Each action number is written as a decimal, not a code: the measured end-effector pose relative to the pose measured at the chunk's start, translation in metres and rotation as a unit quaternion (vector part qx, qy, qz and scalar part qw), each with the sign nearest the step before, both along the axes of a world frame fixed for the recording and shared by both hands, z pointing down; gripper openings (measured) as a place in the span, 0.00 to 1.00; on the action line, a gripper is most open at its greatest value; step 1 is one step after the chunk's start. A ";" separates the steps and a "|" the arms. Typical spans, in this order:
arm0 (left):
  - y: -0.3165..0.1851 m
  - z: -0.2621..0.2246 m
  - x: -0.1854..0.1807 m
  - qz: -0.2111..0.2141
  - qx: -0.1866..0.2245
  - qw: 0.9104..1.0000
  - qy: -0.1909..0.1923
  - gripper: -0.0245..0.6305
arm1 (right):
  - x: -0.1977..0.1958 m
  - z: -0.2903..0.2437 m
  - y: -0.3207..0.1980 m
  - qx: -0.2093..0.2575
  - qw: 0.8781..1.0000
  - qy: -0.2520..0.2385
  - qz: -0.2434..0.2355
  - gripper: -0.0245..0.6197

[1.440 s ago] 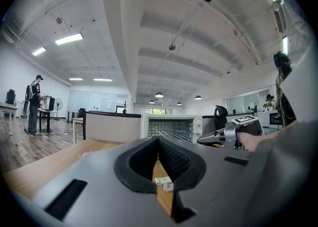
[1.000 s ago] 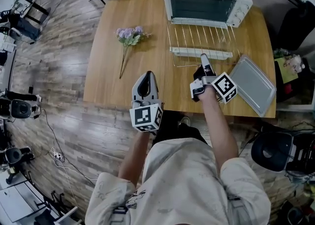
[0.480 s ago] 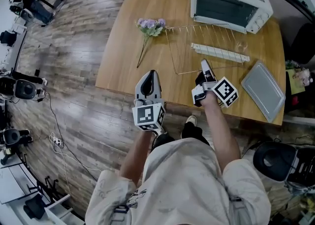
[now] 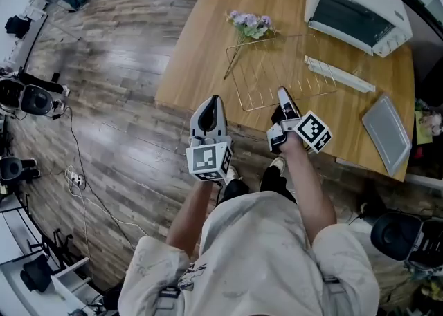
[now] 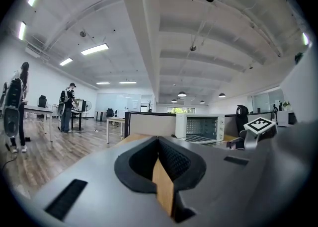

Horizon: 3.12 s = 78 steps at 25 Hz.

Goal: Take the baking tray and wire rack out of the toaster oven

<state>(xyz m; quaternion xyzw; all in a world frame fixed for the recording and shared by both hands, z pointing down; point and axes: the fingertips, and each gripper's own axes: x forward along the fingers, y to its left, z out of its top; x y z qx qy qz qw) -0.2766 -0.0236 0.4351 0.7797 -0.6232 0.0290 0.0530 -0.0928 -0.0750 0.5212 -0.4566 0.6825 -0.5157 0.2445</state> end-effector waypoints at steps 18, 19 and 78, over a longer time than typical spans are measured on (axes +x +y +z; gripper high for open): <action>0.014 0.015 -0.049 -0.018 -0.013 1.000 0.022 0.06 | -0.043 0.053 0.030 -0.073 0.996 0.041 -0.044 0.07; 0.015 0.017 -0.049 -0.018 -0.015 0.999 0.022 0.06 | -0.040 0.058 0.032 -0.083 0.995 0.046 -0.045 0.08; 0.003 0.024 -0.024 0.014 -0.015 0.999 0.046 0.06 | 0.015 0.135 0.050 -0.271 0.853 0.407 -0.183 0.76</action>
